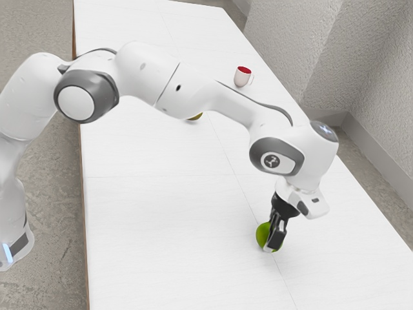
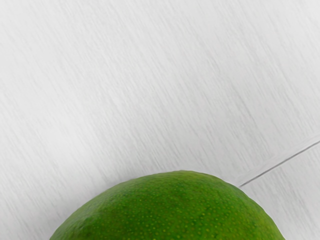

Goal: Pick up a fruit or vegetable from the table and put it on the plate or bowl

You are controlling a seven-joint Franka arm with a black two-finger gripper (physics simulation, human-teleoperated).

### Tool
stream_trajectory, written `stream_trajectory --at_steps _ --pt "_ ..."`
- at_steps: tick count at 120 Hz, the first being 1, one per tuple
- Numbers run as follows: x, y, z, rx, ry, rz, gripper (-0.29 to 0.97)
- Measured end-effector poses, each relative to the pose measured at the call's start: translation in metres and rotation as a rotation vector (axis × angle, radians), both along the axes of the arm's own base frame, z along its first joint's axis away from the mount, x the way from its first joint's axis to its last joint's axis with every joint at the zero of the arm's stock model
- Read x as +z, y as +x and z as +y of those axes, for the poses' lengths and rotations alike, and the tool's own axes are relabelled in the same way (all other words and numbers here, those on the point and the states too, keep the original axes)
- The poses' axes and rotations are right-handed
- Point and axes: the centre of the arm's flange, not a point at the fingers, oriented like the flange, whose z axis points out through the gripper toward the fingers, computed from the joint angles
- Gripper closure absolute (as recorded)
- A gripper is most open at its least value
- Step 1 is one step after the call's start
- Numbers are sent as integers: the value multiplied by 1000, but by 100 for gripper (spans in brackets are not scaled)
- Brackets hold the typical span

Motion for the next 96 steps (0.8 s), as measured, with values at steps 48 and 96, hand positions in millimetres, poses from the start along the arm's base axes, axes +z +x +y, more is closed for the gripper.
stream_trajectory --at_steps 48,96 --pt "38 -6 -1 0 -9 -58 30" --pt "153 -176 -221 -413 -141 -153 30"
